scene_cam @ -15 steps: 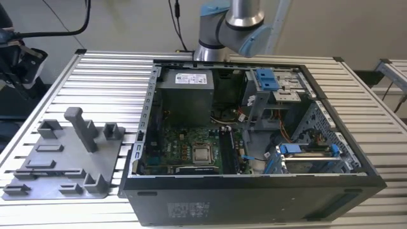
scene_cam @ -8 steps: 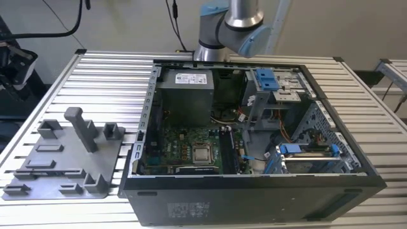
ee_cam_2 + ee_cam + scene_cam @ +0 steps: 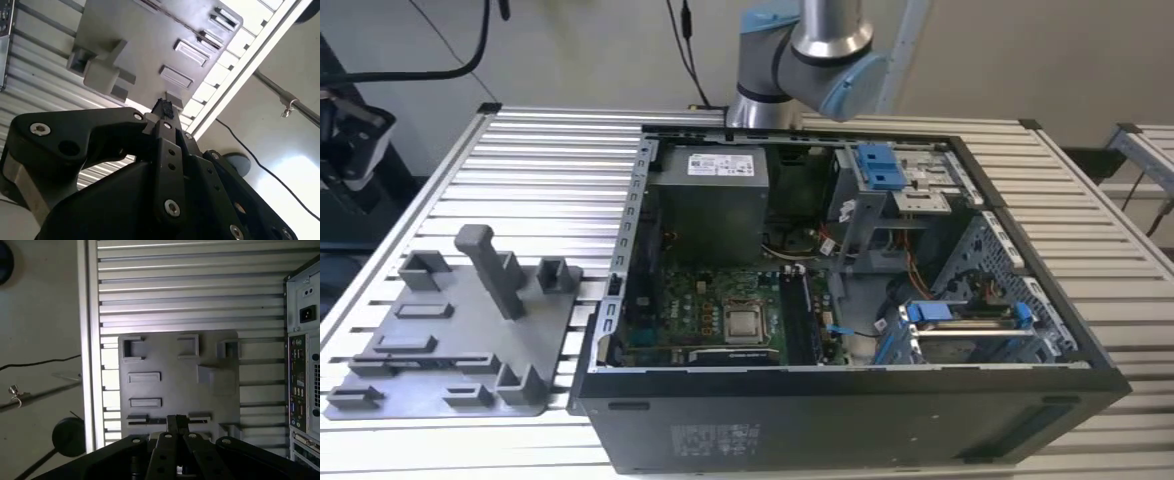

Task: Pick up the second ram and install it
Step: 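Reach for the second ram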

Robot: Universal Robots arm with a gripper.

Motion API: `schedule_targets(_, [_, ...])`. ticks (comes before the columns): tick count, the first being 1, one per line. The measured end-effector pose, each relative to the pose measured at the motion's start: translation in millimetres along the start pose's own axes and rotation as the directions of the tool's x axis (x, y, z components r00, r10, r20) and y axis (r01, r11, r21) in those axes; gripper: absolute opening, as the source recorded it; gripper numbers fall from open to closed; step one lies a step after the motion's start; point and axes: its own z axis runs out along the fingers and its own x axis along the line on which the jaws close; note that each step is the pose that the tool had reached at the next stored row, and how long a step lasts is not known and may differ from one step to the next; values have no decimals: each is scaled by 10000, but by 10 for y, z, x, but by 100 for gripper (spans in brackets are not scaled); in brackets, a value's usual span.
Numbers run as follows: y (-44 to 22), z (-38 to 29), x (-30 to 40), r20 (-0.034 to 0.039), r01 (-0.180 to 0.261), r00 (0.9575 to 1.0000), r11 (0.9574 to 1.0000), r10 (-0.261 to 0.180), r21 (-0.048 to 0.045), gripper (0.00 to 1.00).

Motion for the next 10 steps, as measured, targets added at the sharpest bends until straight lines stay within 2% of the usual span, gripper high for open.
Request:
schedule_targets(7, [-163, 6, -20, -1, 1, 10000, 10000, -1, 0, 11])
schedule_targets(10, [-201, 19, -25, -5, 81, 10000, 10000, -81, 1, 11])
